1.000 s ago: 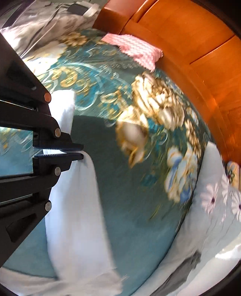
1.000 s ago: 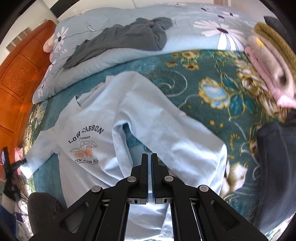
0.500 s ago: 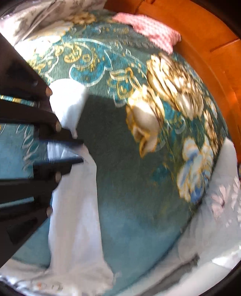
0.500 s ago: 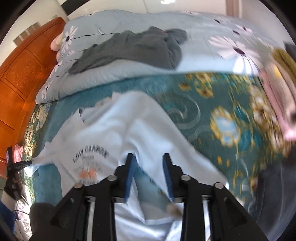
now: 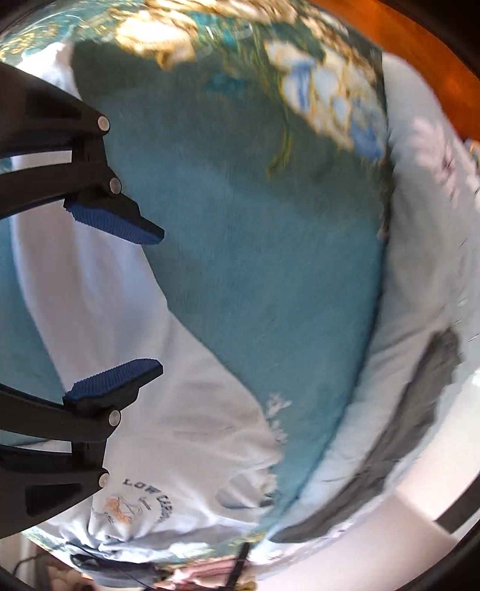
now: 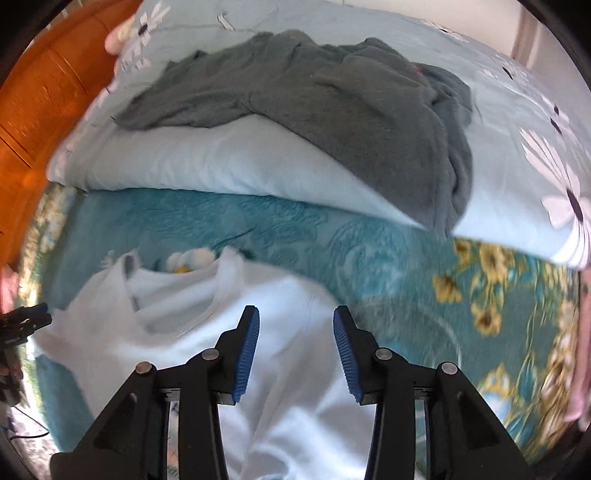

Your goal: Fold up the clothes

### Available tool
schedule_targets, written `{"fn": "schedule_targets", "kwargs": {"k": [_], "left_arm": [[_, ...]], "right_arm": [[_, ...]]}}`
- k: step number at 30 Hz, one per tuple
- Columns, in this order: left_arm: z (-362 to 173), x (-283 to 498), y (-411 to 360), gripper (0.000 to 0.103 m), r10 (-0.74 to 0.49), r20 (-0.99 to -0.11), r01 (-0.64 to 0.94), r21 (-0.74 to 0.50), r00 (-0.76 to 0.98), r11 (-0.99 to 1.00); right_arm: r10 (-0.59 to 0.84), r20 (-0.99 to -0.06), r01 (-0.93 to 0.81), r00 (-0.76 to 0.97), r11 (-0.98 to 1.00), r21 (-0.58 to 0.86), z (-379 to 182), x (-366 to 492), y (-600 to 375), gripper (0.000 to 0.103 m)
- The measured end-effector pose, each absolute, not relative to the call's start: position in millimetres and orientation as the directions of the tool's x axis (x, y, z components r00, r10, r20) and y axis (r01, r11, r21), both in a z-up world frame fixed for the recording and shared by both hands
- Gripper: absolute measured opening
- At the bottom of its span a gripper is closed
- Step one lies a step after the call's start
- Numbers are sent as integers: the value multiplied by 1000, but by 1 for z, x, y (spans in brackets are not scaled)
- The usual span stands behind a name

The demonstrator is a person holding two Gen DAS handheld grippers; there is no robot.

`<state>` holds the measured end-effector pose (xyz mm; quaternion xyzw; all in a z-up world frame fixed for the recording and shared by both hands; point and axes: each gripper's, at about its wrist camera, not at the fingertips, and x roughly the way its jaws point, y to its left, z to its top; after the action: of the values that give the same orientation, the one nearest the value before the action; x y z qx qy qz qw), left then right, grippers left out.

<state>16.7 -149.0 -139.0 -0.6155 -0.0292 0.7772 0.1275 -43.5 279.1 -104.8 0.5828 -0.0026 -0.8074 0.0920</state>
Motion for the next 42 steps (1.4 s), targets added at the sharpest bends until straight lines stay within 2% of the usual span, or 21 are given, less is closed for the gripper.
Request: {"fn": "schedule_targets", "kwargs": {"k": [8, 12, 14, 15, 17, 19, 21, 27, 30, 34, 37, 42], "left_arm": [[-154, 9, -140, 68, 227, -963, -182, -200, -144, -963], [-152, 10, -130, 63, 215, -967, -226, -181, -138, -957], [-151, 11, -123, 39, 190, -972, -247, -151, -141, -957], [-151, 12, -120, 35, 164, -976, -251, -123, -147, -960], [-150, 12, -117, 17, 140, -977, -251, -97, -161, -963], [-147, 12, -115, 9, 139, -975, -242, -95, -172, -966], [-140, 13, -111, 7, 119, -971, -245, -66, -209, -967], [-97, -10, -101, 7, 96, -927, -265, 4, -363, -964], [-65, -27, -90, 6, 63, -881, -288, 85, -468, -954], [-40, -70, -97, 7, 33, -838, -251, 126, -545, -960], [-62, -93, -100, 7, 14, -877, -227, 108, -481, -968], [-108, -82, -90, 10, -2, -930, -238, 96, -367, -967]], "right_arm": [[-115, -973, 132, -200, -987, 90, -147, -68, 283, 43], [-116, -976, 148, -185, -985, 89, -153, -65, 280, 43], [-116, -977, 150, -181, -985, 89, -152, -64, 280, 41], [-110, -978, 153, -178, -985, 83, -152, -62, 279, 31], [-99, -980, 160, -174, -985, 71, -151, -58, 277, 15], [-86, -977, 163, -194, -985, 54, -147, -51, 275, 9], [-74, -969, 166, -237, -986, 34, -138, -44, 272, 5], [-87, -904, 174, -419, -985, 13, -78, -40, 271, 3], [-88, -858, 161, -507, -987, 6, -43, -50, 272, 3], [-47, -769, 80, -638, -997, -6, -4, -67, 276, 3], [-25, -833, 50, -553, -999, -4, -31, -87, 275, 3], [-2, -905, 28, -425, -1000, -11, -83, -92, 274, 4]]}}
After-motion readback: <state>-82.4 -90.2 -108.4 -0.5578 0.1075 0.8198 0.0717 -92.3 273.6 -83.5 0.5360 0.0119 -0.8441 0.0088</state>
